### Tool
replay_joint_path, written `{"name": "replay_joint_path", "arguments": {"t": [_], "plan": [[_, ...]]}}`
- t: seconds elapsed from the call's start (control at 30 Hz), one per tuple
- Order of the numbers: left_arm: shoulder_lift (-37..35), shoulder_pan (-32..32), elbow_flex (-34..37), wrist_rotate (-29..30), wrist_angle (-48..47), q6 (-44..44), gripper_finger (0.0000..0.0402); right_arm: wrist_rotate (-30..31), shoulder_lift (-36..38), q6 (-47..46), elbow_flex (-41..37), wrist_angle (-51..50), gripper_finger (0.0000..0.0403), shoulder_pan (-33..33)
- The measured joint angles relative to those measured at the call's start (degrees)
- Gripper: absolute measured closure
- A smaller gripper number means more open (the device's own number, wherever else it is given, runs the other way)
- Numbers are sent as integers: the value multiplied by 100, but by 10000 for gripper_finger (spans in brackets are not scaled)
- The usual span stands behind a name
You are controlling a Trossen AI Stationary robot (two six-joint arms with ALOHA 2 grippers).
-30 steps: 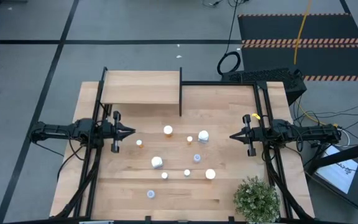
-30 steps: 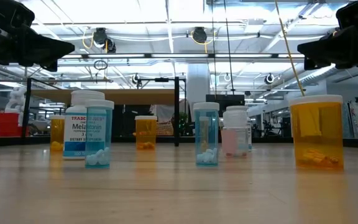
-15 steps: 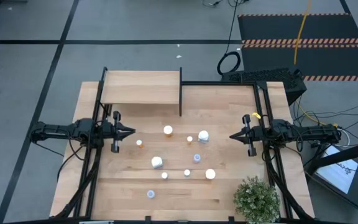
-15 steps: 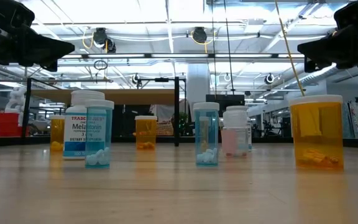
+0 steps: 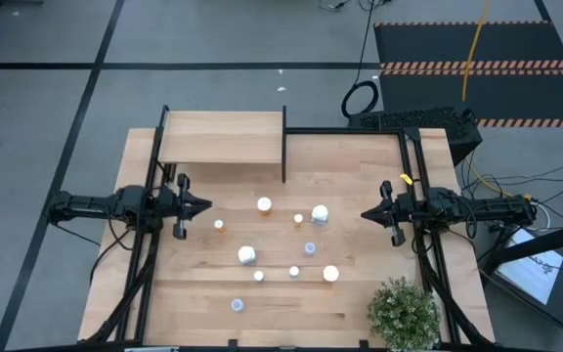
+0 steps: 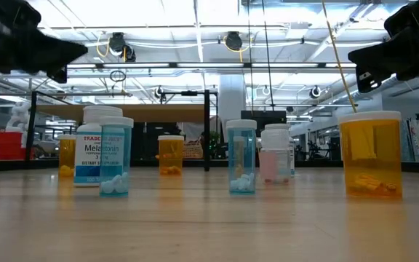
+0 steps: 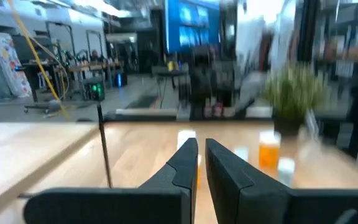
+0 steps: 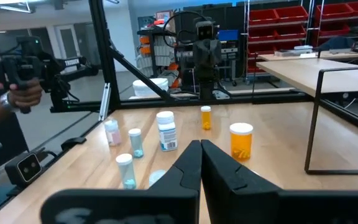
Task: Pick and place medicine bottles onto shelf by color
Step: Put the bottom white pill bottle on the shelf
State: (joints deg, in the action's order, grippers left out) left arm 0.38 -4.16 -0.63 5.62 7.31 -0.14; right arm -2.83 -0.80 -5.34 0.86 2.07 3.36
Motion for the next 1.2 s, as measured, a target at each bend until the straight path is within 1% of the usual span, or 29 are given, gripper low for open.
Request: {"name": "replay_joint_path", "arguments": {"t": [0.03, 0.1, 0.2, 0.3, 0.5, 0.6, 0.8, 0.87, 0.97, 1.07, 1.2], "plan": [[-1, 0, -39, 2, 80, -180, 366, 1, 0, 0, 0, 0, 403, 0], [11, 0, -249, 1, -50, -412, 366, 3, -1, 0, 1, 0, 403, 1], [204, 0, -809, 0, -669, -614, 366, 115, -2, 0, -1, -14, 403, 0], [587, 0, -1485, 1, -1250, -655, 367, 271, -2, -1, 1, -25, 403, 0], [1532, 0, -2818, 3, -1783, -809, 367, 311, -2, 0, 1, 16, 403, 0], [2045, 0, -3669, -3, -2242, -687, 367, 314, -2, -2, -1, 33, 403, 0], [3231, 0, -5703, -8, -3653, -576, 366, 312, -2, -363, -1, 55, 403, 0], [3655, 0, -6363, -12, -4183, -580, 366, 412, -2, -461, 1, 59, 403, 0], [4209, -21, -7131, -20, -4797, -448, 366, 433, -2, -1566, 1, 61, 403, 0], [4521, -87, -7393, -23, -5087, -176, 366, 436, -2, -1701, 1, 25, 403, 0], [4772, -251, -7173, -21, -5033, -134, 366, 437, -4, -1911, 1, 20, 403, 0]]}}
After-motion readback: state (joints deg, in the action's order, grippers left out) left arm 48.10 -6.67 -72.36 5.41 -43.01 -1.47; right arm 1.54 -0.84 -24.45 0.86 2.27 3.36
